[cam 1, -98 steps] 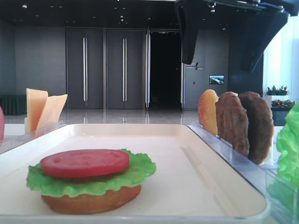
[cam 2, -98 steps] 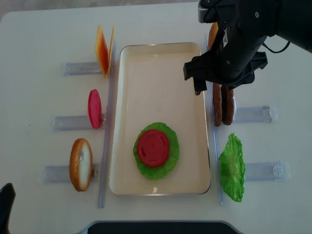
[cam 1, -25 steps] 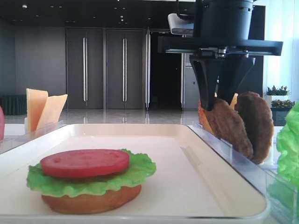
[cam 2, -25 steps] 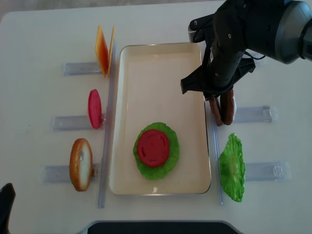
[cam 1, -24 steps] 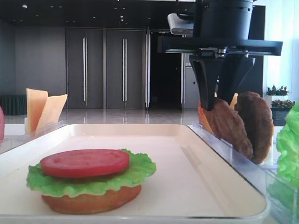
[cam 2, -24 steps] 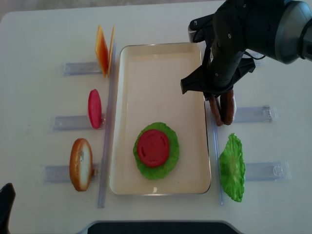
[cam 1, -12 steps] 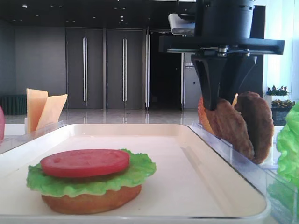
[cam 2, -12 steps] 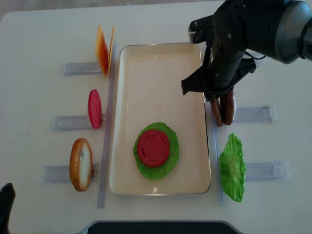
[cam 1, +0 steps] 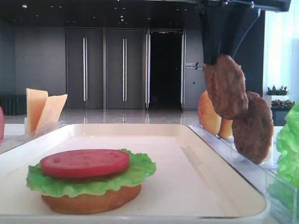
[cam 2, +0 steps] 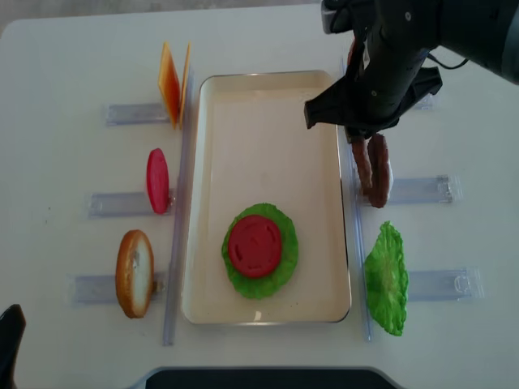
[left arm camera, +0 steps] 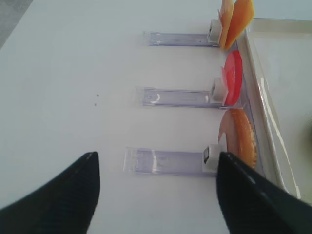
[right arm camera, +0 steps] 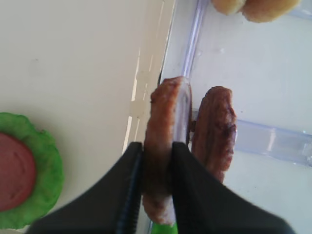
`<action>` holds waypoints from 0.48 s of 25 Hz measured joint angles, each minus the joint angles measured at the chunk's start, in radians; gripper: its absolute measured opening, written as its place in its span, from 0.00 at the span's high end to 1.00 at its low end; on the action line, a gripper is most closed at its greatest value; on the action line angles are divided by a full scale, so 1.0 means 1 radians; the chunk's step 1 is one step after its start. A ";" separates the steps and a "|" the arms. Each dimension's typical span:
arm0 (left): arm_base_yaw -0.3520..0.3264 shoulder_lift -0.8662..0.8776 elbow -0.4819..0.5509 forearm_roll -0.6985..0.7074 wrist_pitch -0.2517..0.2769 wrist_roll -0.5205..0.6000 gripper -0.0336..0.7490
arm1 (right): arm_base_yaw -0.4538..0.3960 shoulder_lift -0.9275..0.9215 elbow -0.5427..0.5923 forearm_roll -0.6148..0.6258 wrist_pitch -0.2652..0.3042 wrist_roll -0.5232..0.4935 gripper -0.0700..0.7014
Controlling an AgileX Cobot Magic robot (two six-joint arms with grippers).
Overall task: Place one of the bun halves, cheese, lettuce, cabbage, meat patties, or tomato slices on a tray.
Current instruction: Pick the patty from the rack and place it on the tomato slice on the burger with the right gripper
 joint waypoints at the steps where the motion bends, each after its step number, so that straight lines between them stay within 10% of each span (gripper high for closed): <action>1: 0.000 0.000 0.000 0.000 0.000 0.000 0.22 | 0.000 -0.010 -0.012 0.002 0.012 0.000 0.70; 12: 0.000 0.000 0.000 0.000 0.000 0.000 0.22 | 0.000 -0.059 -0.095 -0.059 0.127 -0.003 0.70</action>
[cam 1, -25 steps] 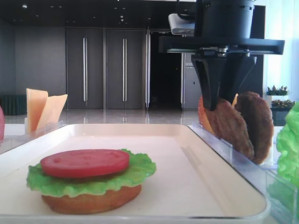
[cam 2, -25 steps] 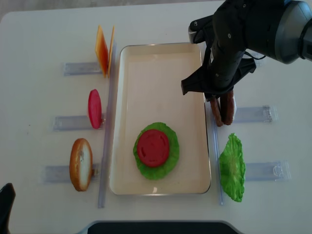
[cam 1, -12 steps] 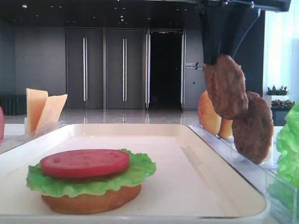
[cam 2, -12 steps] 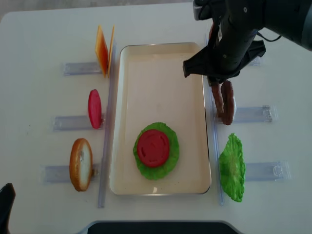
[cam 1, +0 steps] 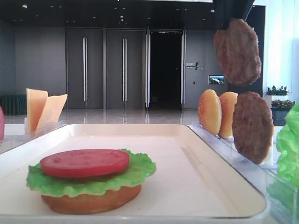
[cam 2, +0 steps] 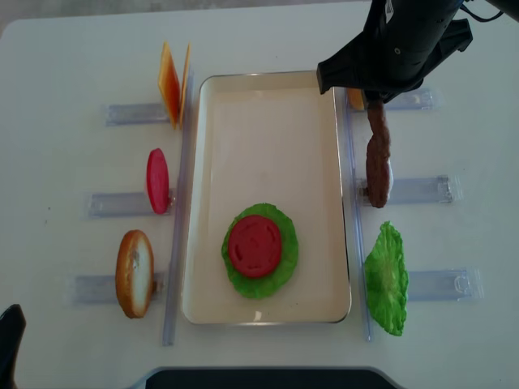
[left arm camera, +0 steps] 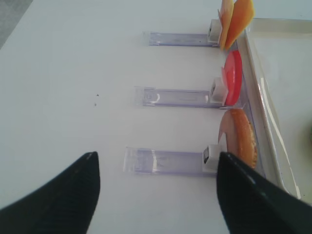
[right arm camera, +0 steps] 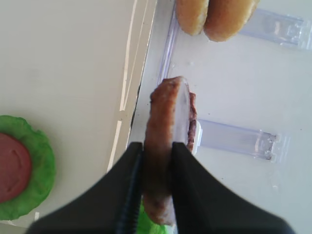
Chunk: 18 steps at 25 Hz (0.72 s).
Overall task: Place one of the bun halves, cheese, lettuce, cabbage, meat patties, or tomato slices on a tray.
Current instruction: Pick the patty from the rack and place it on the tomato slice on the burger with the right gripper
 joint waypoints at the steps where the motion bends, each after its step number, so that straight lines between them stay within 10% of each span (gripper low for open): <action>1: 0.000 0.000 0.000 0.000 0.000 0.000 0.22 | 0.000 -0.001 0.000 0.000 0.000 0.000 0.70; 18: 0.000 0.000 0.000 0.000 0.000 0.000 0.22 | 0.135 -0.286 0.180 0.003 0.003 0.174 0.71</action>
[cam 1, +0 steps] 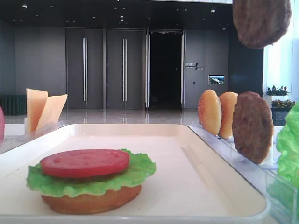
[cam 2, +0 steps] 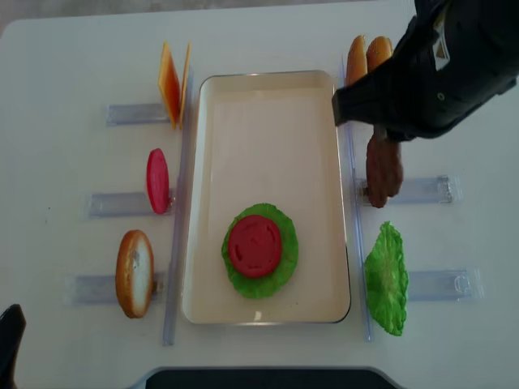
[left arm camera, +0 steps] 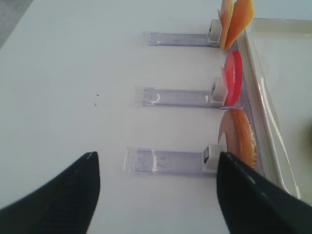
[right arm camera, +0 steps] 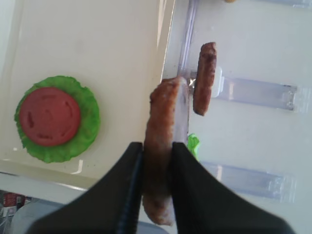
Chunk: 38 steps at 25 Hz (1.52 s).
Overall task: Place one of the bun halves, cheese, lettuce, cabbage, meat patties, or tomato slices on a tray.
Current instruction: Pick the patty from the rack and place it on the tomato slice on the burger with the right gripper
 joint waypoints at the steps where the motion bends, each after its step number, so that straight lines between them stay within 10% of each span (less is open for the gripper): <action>1: 0.000 0.000 0.000 0.000 0.000 0.000 0.22 | 0.018 -0.024 0.019 0.000 0.000 0.024 0.71; 18: 0.000 0.000 0.000 0.000 0.000 0.000 0.22 | 0.428 -0.199 0.170 -0.125 0.001 0.425 0.71; 38: 0.000 0.000 0.000 0.000 0.000 0.000 0.22 | 0.328 -0.199 0.170 -0.129 0.001 0.319 0.71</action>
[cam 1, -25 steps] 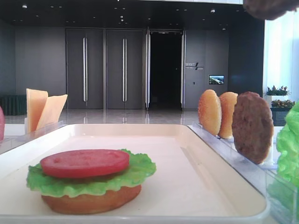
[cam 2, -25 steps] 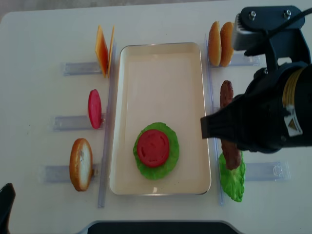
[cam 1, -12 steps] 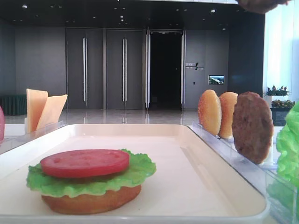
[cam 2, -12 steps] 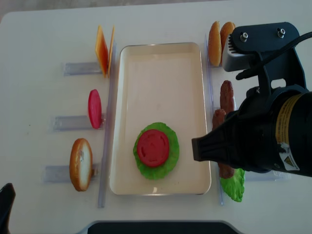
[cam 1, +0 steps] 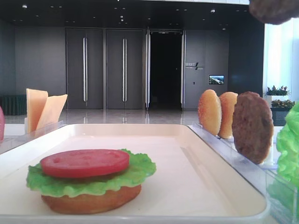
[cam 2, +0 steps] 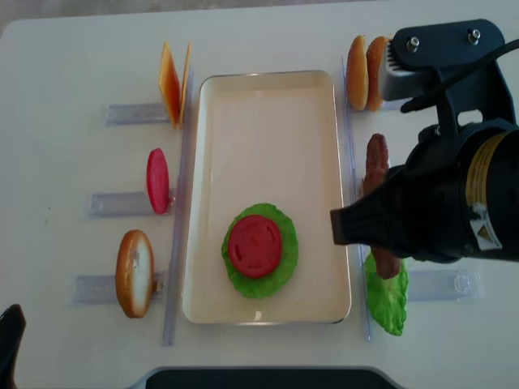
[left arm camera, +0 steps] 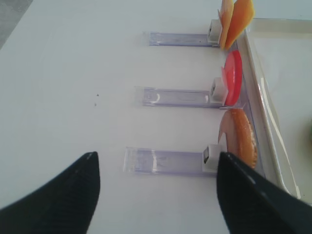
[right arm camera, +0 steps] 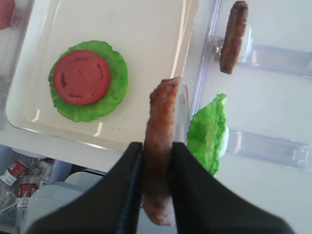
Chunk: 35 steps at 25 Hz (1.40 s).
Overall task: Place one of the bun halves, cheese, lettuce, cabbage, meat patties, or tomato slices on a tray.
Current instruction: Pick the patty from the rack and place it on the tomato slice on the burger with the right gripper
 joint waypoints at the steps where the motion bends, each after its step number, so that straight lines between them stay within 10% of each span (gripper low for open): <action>1: 0.000 0.000 0.000 0.000 0.000 0.000 0.22 | -0.023 0.000 0.000 0.013 0.001 -0.026 0.71; 10: 0.000 0.000 0.000 0.000 0.000 0.000 0.22 | -0.104 0.000 0.028 0.062 -0.024 -0.172 0.71; 19: 0.000 0.000 0.000 0.000 0.000 0.000 0.22 | -0.157 0.000 0.157 0.084 -0.199 -0.245 0.71; 28: 0.000 0.000 0.000 0.000 0.000 0.000 0.22 | -0.662 0.002 0.176 0.678 -0.243 -0.885 0.71; 35: 0.000 0.000 0.000 0.000 0.000 0.000 0.22 | -0.732 0.001 0.213 0.956 -0.254 -1.109 0.71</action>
